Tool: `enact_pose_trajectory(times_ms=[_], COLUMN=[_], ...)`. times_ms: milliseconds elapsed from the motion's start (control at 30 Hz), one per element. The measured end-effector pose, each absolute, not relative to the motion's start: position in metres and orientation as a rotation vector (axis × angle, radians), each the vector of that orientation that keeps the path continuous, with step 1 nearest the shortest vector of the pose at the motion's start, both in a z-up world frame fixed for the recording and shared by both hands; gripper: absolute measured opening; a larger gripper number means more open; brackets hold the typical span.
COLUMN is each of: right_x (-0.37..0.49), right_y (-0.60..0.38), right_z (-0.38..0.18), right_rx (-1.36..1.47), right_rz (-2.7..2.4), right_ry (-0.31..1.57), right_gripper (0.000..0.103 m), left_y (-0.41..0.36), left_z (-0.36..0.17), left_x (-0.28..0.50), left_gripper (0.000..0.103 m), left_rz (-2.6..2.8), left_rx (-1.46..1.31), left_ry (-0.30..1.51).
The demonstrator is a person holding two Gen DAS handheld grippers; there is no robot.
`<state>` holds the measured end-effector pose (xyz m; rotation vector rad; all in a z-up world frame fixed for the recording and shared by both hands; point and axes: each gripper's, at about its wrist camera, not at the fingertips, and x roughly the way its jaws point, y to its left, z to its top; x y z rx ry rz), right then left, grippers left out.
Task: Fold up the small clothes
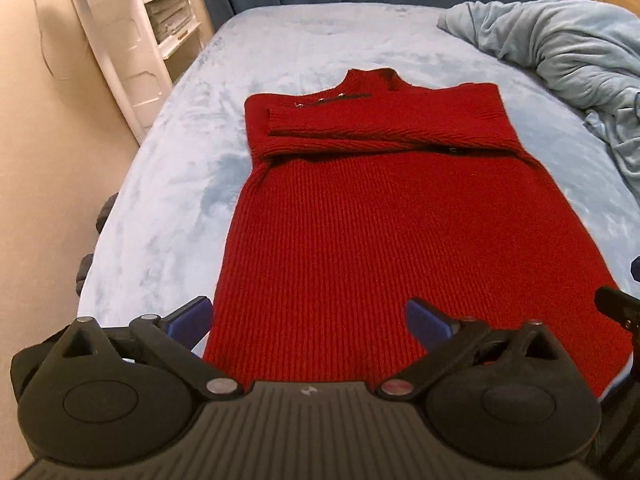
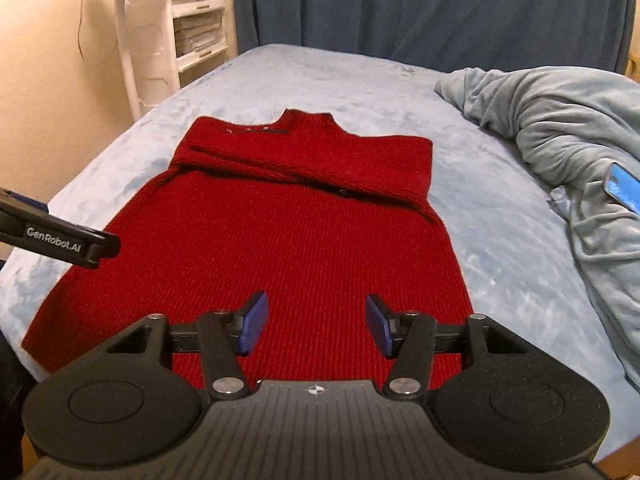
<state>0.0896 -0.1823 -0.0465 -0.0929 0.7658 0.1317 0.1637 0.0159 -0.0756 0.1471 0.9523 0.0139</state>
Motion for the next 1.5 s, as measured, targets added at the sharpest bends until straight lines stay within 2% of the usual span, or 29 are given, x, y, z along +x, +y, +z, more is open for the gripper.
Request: enact_pose_trajectory(times_ms=[367,833,900,1000,1067,1167,1267,1433,1500], right_x=[0.045,0.045,0.051,0.07,0.088,0.116,0.138,0.164,0.17], right_y=[-0.179,-0.186,-0.192,-0.216,-0.242,-0.29,-0.333,-0.375,-0.38], right_z=[-0.028,-0.038,-0.044,-0.058,-0.071,-0.094,-0.123,-0.165,-0.182], right_rx=[-0.095,-0.079,-0.072,-0.042,-0.011,0.062,0.13,0.262,0.304], right_rz=[0.123,0.115,0.113,0.106,0.072,-0.006,-0.056,-0.092,-0.095], right_ry=[0.712,0.747,0.764,0.799,0.836,0.912,1.008,1.131,1.173], right_gripper=[0.056,0.056,0.059,0.069,0.071,0.073,0.074,0.075,0.075], left_y=[0.026,0.038,0.04,0.05,0.065,0.097,0.125,0.148,0.145], left_z=[-0.055,-0.065,-0.073,-0.09,-0.104,-0.13,-0.158,-0.194,-0.198], left_x=[0.1,0.102,0.108,0.123,0.136,0.161,0.19,0.212,0.209], left_gripper=[0.103,0.103,0.103,0.103,0.103,0.103,0.103,0.103,0.103], left_rz=[0.01,0.025,0.025,0.021,0.018,0.031,-0.047,-0.124,-0.126], left_rx=[0.134,0.134,0.131,0.13,0.137,0.156,0.094,-0.035,-0.004], left_ry=[0.927,0.966,0.983,0.989,0.972,0.996,1.173,1.314,1.291])
